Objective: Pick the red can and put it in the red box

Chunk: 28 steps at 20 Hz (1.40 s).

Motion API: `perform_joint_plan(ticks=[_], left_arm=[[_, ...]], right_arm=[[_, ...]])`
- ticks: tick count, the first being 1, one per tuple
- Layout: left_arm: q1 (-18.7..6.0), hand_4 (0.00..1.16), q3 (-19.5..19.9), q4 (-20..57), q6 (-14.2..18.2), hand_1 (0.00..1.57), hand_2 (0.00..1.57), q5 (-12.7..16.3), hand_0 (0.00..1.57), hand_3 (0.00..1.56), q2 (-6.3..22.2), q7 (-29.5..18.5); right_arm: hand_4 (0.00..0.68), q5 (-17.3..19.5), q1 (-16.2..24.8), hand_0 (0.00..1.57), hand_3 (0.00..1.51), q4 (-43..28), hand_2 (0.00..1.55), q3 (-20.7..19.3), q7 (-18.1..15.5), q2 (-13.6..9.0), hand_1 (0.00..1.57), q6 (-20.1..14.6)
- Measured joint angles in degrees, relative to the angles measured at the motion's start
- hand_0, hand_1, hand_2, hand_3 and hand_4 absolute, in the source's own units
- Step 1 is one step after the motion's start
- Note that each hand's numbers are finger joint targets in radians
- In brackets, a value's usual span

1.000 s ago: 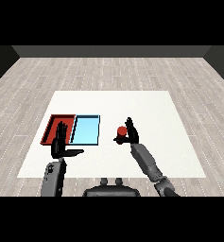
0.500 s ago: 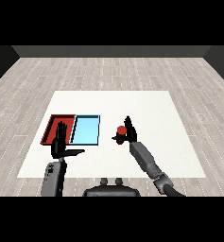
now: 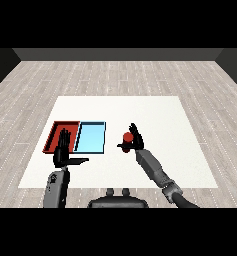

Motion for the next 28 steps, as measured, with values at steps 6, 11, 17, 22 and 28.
perform_joint_plan(ticks=[6,11,17,22,28], left_arm=[[-0.92,0.00,1.05,0.84,-0.66,0.00,0.00,0.75,0.00,0.00,0.84,-0.05],[0.31,0.00,0.59,-0.38,-0.30,0.00,0.00,-0.10,0.00,0.00,0.59,-0.33],[-0.21,0.00,-1.64,-0.87,1.11,0.00,0.00,-2.07,0.00,0.00,-0.82,0.54],[-0.48,0.00,-3.19,0.15,1.45,0.00,0.00,-2.73,0.00,0.00,-1.56,0.73],[-2.88,0.00,-5.40,2.44,1.56,0.00,0.00,-4.46,0.00,0.00,-1.61,2.06]], right_arm=[[0.667,1.38,-1.35,1.50,1.44,1.15,1.46,0.42,0.47,-0.01,1.50,-4.61],[0.646,4.13,-1.11,1.47,1.43,-0.06,1.45,0.66,1.10,-0.47,1.47,-6.34],[0.661,8.39,1.26,1.46,1.41,-4.97,1.45,0.53,2.16,-0.79,1.46,-8.19],[0.654,10.99,3.81,1.43,1.40,-13.04,1.44,1.12,4.67,-0.86,1.43,-10.36],[0.651,14.02,5.47,1.44,1.42,-20.57,1.45,0.84,7.26,-0.48,1.44,-11.33]])
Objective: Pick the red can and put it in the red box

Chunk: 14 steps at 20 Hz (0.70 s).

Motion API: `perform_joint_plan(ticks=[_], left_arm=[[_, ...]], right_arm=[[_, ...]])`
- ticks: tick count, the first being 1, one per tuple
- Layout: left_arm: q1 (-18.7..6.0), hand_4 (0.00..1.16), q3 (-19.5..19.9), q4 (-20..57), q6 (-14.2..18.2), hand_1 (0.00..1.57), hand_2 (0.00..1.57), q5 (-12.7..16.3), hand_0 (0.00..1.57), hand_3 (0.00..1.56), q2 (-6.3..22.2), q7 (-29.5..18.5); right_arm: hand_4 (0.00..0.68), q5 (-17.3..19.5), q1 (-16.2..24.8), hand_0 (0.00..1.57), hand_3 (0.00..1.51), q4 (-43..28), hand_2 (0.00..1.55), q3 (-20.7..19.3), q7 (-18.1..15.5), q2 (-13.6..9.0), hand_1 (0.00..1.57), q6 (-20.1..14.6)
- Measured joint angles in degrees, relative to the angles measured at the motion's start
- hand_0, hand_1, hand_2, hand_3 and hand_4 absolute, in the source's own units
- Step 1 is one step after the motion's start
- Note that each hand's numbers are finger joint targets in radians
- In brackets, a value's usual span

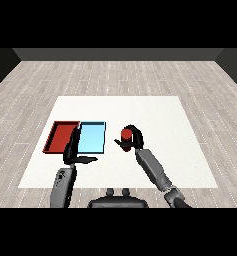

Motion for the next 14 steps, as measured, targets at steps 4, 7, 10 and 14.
perform_joint_plan(ticks=[4,7,10,14], left_arm=[[-1.68,0.00,-3.37,0.45,0.42,0.00,0.00,0.00,0.00,0.00,-0.87,2.43],[-2.61,0.00,-6.02,0.63,1.98,0.00,0.00,0.16,0.00,0.00,-1.19,3.72],[-3.09,0.00,-8.14,1.52,3.38,0.00,0.00,0.21,0.00,0.00,-1.35,3.49],[-5.79,0.00,-13.72,2.86,7.84,0.00,0.00,1.74,0.00,0.00,-1.44,5.17]], right_arm=[[0.650,1.18,0.39,1.42,1.42,-3.30,1.44,-0.04,1.76,0.03,1.42,-0.84],[0.650,2.67,1.92,1.42,1.42,-6.95,1.44,-0.83,3.97,-0.30,1.42,-0.25],[0.650,3.61,3.69,1.42,1.42,-9.48,1.44,-1.94,4.94,-0.94,1.42,1.69],[0.662,4.60,4.27,1.42,1.42,-11.41,1.44,-2.81,5.66,-0.50,1.42,2.28]])
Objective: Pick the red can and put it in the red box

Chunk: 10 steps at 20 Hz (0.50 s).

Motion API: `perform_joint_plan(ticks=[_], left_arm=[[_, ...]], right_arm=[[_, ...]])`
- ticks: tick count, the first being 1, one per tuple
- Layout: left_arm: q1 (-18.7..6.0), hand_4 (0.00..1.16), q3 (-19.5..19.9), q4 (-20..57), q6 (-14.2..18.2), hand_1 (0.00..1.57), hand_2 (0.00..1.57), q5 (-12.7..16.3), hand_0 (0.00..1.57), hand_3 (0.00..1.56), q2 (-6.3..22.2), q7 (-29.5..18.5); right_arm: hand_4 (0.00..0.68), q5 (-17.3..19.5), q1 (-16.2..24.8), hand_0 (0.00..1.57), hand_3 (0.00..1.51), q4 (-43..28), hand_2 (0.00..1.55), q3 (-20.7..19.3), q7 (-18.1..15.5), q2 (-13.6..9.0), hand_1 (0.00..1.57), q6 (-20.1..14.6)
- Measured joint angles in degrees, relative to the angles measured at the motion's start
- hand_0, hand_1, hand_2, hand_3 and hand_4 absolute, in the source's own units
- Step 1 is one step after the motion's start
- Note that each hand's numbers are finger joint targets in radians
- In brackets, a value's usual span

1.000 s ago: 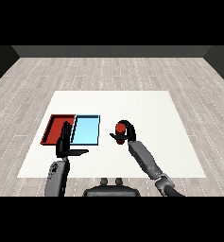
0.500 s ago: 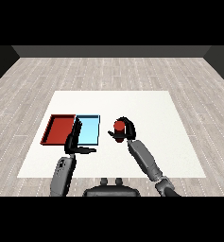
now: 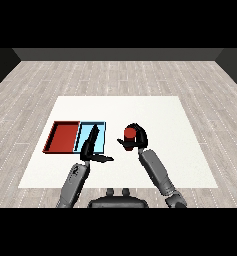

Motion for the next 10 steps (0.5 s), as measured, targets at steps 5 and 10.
perform_joint_plan(ticks=[5,10], left_arm=[[-2.51,0.00,-4.71,0.92,2.78,0.00,0.00,2.00,0.00,0.00,-0.04,1.51],[-5.20,0.00,-9.17,2.34,6.88,0.00,0.00,3.00,0.00,0.00,-0.05,2.50]], right_arm=[[0.639,1.43,1.49,1.41,1.39,-2.58,1.41,1.04,-0.08,0.53,1.41,0.60],[0.619,1.39,0.17,1.38,1.40,-5.03,1.41,2.43,2.09,0.69,1.38,0.21]])
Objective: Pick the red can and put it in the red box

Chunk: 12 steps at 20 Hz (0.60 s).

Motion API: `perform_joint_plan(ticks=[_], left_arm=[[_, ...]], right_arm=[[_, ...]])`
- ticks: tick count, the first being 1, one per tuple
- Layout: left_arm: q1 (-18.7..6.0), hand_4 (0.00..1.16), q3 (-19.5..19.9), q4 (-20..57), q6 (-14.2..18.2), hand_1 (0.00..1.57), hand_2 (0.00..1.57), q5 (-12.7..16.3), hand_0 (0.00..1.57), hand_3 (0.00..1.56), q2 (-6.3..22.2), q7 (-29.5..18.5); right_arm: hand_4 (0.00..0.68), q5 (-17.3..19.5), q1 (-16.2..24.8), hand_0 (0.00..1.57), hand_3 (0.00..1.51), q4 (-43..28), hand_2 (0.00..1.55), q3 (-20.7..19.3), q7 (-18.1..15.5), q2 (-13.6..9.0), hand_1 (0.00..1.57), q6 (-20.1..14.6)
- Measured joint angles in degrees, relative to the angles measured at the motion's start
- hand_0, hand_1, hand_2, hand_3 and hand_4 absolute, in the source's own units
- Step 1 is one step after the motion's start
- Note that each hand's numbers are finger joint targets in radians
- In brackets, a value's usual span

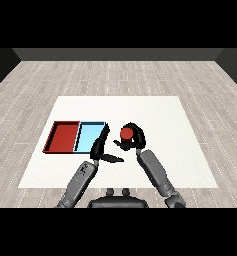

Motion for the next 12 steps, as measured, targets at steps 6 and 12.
perform_joint_plan(ticks=[6,12], left_arm=[[-3.58,0.00,-2.38,4.61,2.63,0.00,0.00,1.42,0.00,0.00,0.00,-1.07],[-6.80,0.00,-1.94,7.52,3.43,0.00,0.00,1.72,0.00,0.00,0.06,0.85]], right_arm=[[0.613,-0.05,-0.74,1.41,1.41,-2.27,1.43,1.06,1.39,0.17,1.41,0.10],[0.599,-2.66,-0.95,1.43,1.40,-2.92,1.44,6.26,0.24,0.27,1.43,-3.13]])
